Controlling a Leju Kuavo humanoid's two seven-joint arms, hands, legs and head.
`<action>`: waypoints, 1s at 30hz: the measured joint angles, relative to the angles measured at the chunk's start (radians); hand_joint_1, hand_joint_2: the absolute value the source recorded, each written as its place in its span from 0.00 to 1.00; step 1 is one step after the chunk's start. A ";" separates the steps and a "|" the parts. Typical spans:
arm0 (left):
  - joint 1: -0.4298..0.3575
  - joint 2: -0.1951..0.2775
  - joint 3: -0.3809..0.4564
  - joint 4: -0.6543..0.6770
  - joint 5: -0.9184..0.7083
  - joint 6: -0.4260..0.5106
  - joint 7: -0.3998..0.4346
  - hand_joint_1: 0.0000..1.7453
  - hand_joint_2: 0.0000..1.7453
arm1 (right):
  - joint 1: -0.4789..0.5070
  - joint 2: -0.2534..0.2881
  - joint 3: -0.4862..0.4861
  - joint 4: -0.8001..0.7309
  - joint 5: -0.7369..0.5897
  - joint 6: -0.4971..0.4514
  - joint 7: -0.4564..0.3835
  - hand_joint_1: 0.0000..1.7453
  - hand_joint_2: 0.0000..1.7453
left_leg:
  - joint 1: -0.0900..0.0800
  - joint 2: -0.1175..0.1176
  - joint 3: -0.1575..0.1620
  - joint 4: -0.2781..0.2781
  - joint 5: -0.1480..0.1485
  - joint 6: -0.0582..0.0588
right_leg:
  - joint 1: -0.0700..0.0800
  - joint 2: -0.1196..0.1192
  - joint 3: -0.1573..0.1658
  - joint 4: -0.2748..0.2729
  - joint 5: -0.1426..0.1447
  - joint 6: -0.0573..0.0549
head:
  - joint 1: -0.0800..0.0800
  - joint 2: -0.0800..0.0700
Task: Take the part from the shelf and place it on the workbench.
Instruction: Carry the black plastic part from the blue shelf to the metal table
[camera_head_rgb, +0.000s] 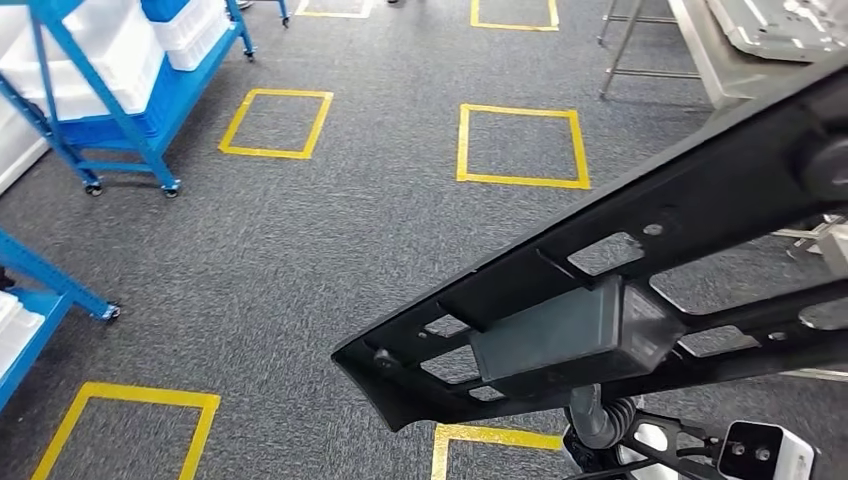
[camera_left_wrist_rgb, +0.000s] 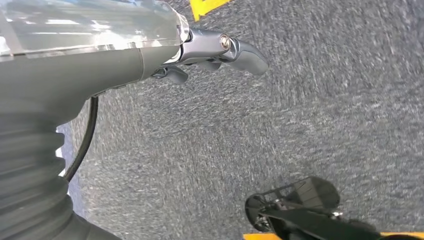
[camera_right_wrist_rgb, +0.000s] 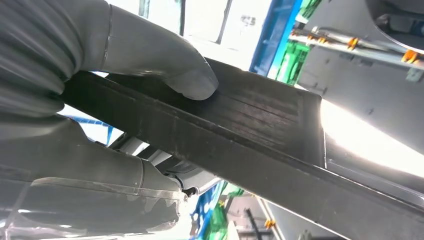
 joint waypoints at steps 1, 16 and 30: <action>0.001 0.000 0.000 0.000 0.000 0.000 0.000 0.00 1.00 | 0.000 -0.002 0.000 0.003 0.000 0.000 0.000 1.00 1.00 | 0.001 -0.003 0.007 -0.025 0.028 0.000 | 0.000 0.014 0.001 0.003 -0.001 0.001 | 0.000 0.000; -0.002 -0.012 0.007 0.000 0.000 -0.001 -0.015 0.00 1.00 | 0.008 -0.014 0.015 0.014 0.014 -0.036 -0.001 1.00 1.00 | 0.001 0.028 0.115 -0.287 0.139 0.047 | -0.015 -0.031 -0.147 0.273 -0.102 0.057 | 0.000 0.000; -0.003 -0.022 0.020 0.000 0.000 -0.001 -0.031 0.00 1.00 | -0.014 -0.012 0.022 0.015 -0.014 -0.038 0.005 1.00 1.00 | -0.001 0.001 -0.001 -0.006 -0.002 -0.002 | -0.005 -0.013 -0.004 0.001 0.001 0.005 | 0.000 0.000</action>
